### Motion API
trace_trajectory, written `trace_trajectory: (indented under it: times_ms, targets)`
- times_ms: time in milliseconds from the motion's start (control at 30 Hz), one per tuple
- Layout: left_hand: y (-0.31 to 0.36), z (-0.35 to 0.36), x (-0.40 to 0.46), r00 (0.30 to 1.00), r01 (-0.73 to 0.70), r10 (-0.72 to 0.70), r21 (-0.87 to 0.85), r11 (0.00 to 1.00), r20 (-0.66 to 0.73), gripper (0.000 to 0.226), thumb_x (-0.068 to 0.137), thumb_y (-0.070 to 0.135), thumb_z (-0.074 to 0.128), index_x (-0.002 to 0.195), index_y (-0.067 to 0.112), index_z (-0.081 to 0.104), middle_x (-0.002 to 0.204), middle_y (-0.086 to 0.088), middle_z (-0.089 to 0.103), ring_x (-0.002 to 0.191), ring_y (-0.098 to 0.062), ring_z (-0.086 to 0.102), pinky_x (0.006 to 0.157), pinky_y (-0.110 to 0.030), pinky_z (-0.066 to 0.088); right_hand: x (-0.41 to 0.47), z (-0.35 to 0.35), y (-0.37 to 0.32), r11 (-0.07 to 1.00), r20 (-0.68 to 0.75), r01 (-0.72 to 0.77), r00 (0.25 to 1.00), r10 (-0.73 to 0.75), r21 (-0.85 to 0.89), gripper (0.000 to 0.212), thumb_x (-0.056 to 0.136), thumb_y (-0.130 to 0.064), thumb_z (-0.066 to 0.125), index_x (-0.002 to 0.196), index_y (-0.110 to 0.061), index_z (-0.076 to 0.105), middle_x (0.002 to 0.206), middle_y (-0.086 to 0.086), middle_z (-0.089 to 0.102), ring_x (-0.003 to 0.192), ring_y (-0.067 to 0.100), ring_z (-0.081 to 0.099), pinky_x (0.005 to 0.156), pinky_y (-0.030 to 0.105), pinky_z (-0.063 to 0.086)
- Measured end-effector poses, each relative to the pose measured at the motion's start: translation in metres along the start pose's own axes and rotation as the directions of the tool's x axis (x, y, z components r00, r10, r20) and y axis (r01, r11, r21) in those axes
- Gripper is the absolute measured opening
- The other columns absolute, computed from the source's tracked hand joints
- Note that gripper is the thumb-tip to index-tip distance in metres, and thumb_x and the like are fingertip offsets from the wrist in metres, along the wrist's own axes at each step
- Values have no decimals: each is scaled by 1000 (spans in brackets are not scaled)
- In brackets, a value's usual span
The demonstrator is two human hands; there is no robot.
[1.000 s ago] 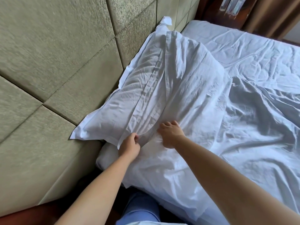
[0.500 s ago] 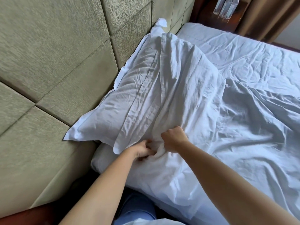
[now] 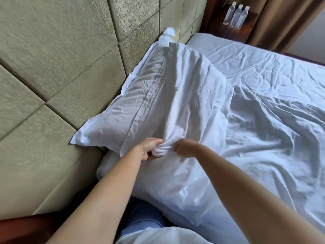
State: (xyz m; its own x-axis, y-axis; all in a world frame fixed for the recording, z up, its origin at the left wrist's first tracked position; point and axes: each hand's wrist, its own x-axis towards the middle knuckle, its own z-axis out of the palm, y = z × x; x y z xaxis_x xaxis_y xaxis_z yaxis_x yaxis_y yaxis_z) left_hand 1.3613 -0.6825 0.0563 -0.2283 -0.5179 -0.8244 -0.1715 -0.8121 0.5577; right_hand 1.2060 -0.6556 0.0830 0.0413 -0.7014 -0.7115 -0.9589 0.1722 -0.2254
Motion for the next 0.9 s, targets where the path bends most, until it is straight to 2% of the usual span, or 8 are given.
trace_trajectory:
  times_ms: [200, 267, 333, 533, 667, 733, 800, 900]
  targets:
    - [31, -58, -29, 997, -71, 59, 274, 959, 51, 38, 85, 2, 61, 51, 17, 56, 55, 3, 45, 45, -7, 40, 42, -16, 27, 14, 17, -22, 960, -216, 135, 973, -82, 244, 47, 86, -14, 48, 133, -14, 45, 131, 12, 48, 120, 30, 50, 97, 32, 42]
    - [46, -74, -40, 987, -110, 145, 352, 930, -75, 23, 78, 5, 73, 80, 24, 60, 81, 1, 53, 66, -11, 48, 51, -21, 30, 16, 15, -33, 949, -229, 177, 966, -117, 262, 60, 85, -13, 49, 142, -21, 33, 137, 10, 41, 124, 30, 47, 101, 34, 41]
    - [55, -85, -40, 936, -123, 250, 433, 893, -249, 46, 74, 8, 77, 110, 24, 54, 103, 1, 52, 90, -18, 50, 62, -26, 36, 19, 15, -44, 949, -241, 201, 960, -142, 244, 69, 85, -13, 49, 148, -25, 23, 146, 6, 32, 127, 29, 45, 102, 35, 41]
    - [60, -85, -27, 571, 151, 611, 802, 578, -548, 21, 79, 31, 63, 92, 15, 64, 101, -11, 67, 101, -33, 60, 85, -34, 42, 31, 15, -53, 975, -275, 163, 954, -116, 154, 62, 86, -9, 46, 145, -21, 30, 147, 2, 29, 129, 27, 40, 94, 38, 45]
    - [54, -90, -23, 318, -164, 828, 834, 528, -462, 13, 78, 5, 58, 83, -4, 65, 98, -18, 63, 91, -39, 56, 68, -35, 37, 34, 5, -53, 966, -547, 121, 837, 24, 227, 60, 88, -7, 45, 144, -22, 29, 141, 2, 35, 121, 26, 46, 81, 34, 44]
    - [38, -87, -15, 396, -158, 765, 783, 601, -507, 15, 79, -1, 52, 88, -6, 62, 103, -20, 60, 92, -40, 56, 67, -34, 35, 38, 1, -52, 964, -524, 83, 849, 63, 251, 59, 88, -8, 43, 144, -22, 29, 141, 3, 37, 120, 28, 47, 82, 34, 45]
    - [25, -92, -7, 665, 139, 525, 779, 611, -531, 26, 80, 2, 53, 105, 1, 61, 111, -17, 61, 100, -37, 60, 74, -35, 45, 43, 2, -48, 986, -325, 16, 945, 40, 168, 51, 89, -11, 42, 139, -19, 38, 139, 6, 43, 123, 30, 47, 92, 38, 47]
    - [32, -106, -8, 797, 449, 251, 817, 361, -549, 35, 81, 8, 56, 115, 7, 59, 119, -13, 62, 111, -33, 59, 84, -36, 49, 45, 10, -41, 994, -201, -23, 978, 45, 111, 46, 91, -13, 42, 137, -18, 44, 140, 5, 42, 128, 27, 42, 98, 39, 44]
